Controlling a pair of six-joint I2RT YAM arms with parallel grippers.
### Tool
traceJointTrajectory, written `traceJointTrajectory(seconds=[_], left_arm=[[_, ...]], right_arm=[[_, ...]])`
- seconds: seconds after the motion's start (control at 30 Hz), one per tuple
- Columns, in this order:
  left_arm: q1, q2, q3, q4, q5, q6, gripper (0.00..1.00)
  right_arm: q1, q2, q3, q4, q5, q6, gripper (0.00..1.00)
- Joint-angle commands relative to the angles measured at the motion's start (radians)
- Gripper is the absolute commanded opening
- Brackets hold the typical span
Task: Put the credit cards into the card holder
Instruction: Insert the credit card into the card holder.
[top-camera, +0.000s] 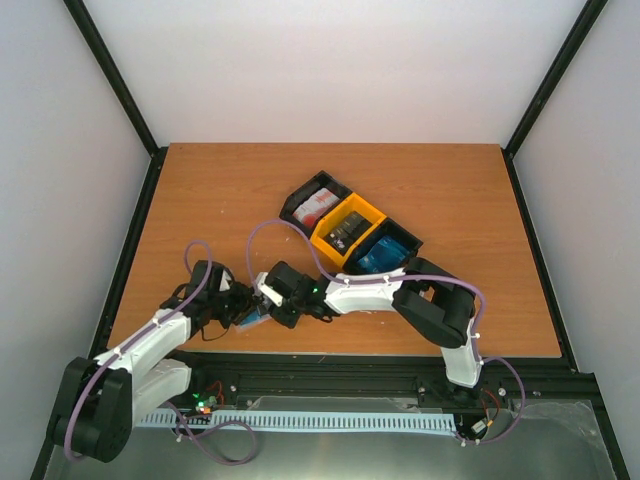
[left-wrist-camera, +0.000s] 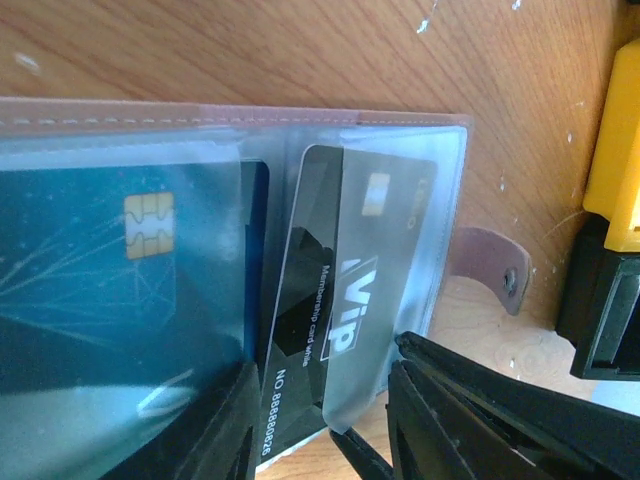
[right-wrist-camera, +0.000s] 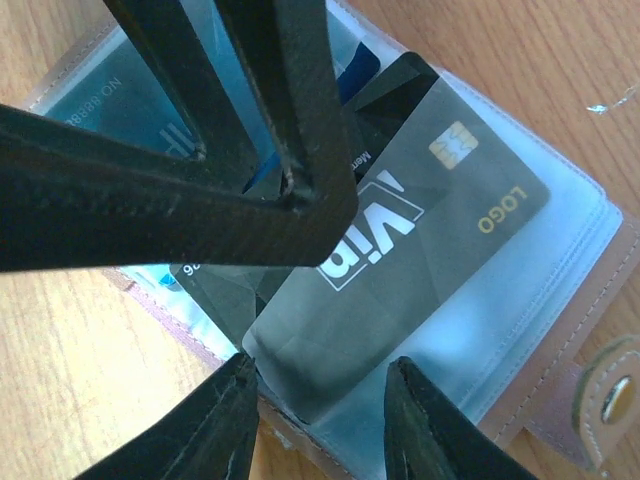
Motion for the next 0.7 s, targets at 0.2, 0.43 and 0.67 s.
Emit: traceJointTrajectory(seconds=[0.2, 0.43, 0.67], left_arm=[[0.007, 0.056, -0.038, 0.098, 0.108, 0.059, 0.36], [0.007, 0.07, -0.026, 0.117, 0.11, 0.066, 0.36], [0.007, 0.039, -0.002, 0.045, 0.034, 0.054, 0.37]], right_arm=[[-0.03, 0.007, -0.018, 0.01, -0.08, 0.044, 0.4], [-0.043, -0.011, -0.024, 0.018, -0.11, 0.073, 0.43], [-0.06, -0.055, -0.05, 0.046, -0.128, 0.047, 0.44]])
